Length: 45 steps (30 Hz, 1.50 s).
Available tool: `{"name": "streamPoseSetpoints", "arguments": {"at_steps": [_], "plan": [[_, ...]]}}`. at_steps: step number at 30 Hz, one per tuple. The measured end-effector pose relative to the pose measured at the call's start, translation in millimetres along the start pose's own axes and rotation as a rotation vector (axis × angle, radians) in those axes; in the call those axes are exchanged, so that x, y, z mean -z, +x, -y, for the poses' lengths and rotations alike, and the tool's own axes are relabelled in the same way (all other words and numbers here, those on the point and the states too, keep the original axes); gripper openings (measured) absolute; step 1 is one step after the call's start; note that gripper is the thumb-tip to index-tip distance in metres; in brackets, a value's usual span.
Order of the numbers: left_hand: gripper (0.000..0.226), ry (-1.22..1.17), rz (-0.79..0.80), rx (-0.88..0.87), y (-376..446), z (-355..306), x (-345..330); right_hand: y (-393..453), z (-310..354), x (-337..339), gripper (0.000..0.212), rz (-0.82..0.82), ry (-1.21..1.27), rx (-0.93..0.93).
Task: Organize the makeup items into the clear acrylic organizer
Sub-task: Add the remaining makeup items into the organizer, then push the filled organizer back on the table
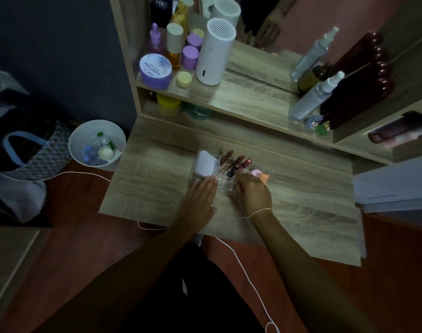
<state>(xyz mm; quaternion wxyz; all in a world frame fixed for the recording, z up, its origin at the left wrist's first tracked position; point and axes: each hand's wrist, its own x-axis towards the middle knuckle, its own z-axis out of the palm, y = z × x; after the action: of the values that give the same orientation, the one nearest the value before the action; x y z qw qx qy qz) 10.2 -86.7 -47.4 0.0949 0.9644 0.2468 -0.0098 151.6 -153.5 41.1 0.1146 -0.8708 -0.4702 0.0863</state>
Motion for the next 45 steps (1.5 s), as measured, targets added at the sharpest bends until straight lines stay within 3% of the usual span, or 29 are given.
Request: {"name": "streamPoseSetpoints", "arguments": {"at_steps": [13,24,30,35,41,45], "plan": [[0.082,-0.025,0.017,-0.018,-0.8,2.0,0.0,-1.0,-5.1,-4.9,0.018,-0.005,-0.026,0.022],[0.083,-0.004,-0.035,-0.083,-9.2,0.0,3.0,-8.6,-7.8,-5.9,0.012,-0.109,0.039,0.042],[0.065,-0.101,-0.091,-0.107,-29.8,12.0,-3.8,-49.9,-29.0,-31.7,0.022,-0.125,0.091,0.038],[0.064,-0.164,-0.072,0.032,-41.6,34.2,-9.4,-58.1,-50.0,-32.1,0.049,-0.231,0.193,-0.27],[0.067,-0.166,-0.045,0.103,-37.4,49.3,-6.9,-17.6,-71.5,-31.4,0.064,-0.168,0.364,-0.532],[0.072,-0.192,0.003,0.151,-28.3,51.1,-2.0,-16.1,-66.1,-41.7,0.06,-0.099,0.381,-0.55]]}}
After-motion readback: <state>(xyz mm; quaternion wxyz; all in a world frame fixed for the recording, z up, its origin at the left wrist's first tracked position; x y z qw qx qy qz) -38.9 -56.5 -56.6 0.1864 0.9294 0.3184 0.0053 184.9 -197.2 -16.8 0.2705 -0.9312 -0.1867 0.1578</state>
